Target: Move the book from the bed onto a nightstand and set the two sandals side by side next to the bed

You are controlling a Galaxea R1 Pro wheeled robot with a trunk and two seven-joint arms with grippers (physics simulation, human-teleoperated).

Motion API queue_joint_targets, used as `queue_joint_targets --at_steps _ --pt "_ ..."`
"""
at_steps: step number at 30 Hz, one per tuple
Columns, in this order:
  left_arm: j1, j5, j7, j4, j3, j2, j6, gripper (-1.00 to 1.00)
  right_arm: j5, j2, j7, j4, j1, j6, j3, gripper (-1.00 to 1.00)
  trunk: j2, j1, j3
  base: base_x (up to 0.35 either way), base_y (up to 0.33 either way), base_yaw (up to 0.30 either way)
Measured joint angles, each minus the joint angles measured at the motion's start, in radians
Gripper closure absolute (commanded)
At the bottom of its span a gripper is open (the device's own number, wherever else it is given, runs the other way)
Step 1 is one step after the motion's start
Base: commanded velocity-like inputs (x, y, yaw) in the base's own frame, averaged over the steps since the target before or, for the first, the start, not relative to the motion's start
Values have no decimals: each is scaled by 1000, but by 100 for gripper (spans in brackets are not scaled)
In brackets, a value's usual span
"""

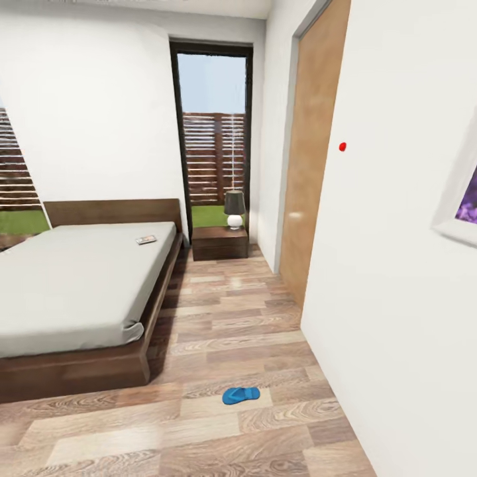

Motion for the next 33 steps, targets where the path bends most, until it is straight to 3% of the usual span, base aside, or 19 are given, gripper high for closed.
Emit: queue_joint_targets --at_steps 33 --pt "0 -1 0 0 0 0 0 -100 1 0 0 0 0 0 1 -100 0 0 0 0 0 293"
